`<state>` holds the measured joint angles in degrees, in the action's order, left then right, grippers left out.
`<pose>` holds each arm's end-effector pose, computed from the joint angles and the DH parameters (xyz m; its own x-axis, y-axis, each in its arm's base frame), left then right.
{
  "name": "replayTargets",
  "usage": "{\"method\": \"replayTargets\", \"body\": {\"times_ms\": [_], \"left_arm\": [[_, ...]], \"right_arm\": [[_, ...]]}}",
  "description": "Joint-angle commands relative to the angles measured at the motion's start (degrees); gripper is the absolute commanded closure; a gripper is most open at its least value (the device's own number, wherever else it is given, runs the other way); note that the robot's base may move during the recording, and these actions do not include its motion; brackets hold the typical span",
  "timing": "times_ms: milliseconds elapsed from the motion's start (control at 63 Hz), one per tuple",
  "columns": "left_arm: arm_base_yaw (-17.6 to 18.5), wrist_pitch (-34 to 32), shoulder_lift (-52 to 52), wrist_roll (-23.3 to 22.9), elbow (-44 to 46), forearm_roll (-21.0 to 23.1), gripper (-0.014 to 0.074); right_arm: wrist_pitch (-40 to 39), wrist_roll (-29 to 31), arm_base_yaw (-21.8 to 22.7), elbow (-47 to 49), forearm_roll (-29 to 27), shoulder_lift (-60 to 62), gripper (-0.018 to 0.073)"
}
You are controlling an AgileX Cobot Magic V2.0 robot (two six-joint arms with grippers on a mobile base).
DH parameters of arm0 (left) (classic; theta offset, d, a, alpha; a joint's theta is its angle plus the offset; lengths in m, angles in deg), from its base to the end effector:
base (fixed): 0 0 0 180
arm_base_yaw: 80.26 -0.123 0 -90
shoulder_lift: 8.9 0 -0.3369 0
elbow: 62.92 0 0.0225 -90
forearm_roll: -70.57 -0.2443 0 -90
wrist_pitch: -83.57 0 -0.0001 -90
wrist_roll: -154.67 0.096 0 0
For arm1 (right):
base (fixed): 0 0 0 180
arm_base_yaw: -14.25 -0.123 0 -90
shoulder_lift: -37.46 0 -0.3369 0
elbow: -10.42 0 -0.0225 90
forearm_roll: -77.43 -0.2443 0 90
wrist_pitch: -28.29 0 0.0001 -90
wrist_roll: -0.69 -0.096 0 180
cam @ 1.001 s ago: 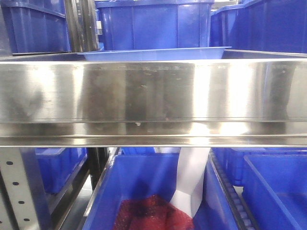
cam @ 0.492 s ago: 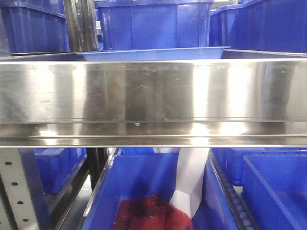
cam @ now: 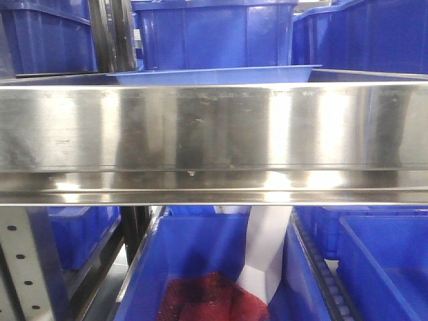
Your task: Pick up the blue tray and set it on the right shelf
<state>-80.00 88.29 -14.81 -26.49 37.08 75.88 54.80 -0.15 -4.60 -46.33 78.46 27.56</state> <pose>0.0030 -0.0008 0.1964 -0.0119 -0.1123 -0.9936 0.0109 0.9936 -0.1124 -0.0193 -0.0074 0.2930 -0.0517 -0.0191 -0.9985 -0.3156 0.9489 -0.0019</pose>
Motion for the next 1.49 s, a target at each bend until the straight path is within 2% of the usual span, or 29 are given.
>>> {"method": "replayTargets", "body": {"times_ms": [0,111,175,397,524,810,1477], "left_arm": [[-0.03,-5.12,0.83,0.29,-1.6,0.36,0.0645],[-0.03,-5.12,0.83,0.29,-1.6,0.36,0.0645],[-0.03,-5.12,0.83,0.29,-1.6,0.36,0.0645],[-0.03,-5.12,0.83,0.29,-1.6,0.36,0.0645],[-0.03,-5.12,0.83,0.29,-1.6,0.36,0.0645],[-0.03,-5.12,0.83,0.29,-1.6,0.36,0.0645],[-0.03,-5.12,0.69,0.29,-1.6,0.36,0.0645]], "right_arm": [[-5.44,0.33,0.11,1.4,0.59,-0.69,0.0504],[-6.0,0.84,0.44,1.21,0.02,-0.69,0.0504],[-6.93,1.22,2.33,0.45,0.18,-0.69,0.0504],[-12.76,1.21,16.17,-5.7,-2.7,-0.64,0.0504],[-17.79,1.21,20.45,-11.1,-3.75,0.18,0.0504],[-27.39,1.16,21.01,-22.22,-4.5,5.09,0.0504],[-26.51,1.16,21.0,-21.99,-4.57,5.09,0.0504]]}}
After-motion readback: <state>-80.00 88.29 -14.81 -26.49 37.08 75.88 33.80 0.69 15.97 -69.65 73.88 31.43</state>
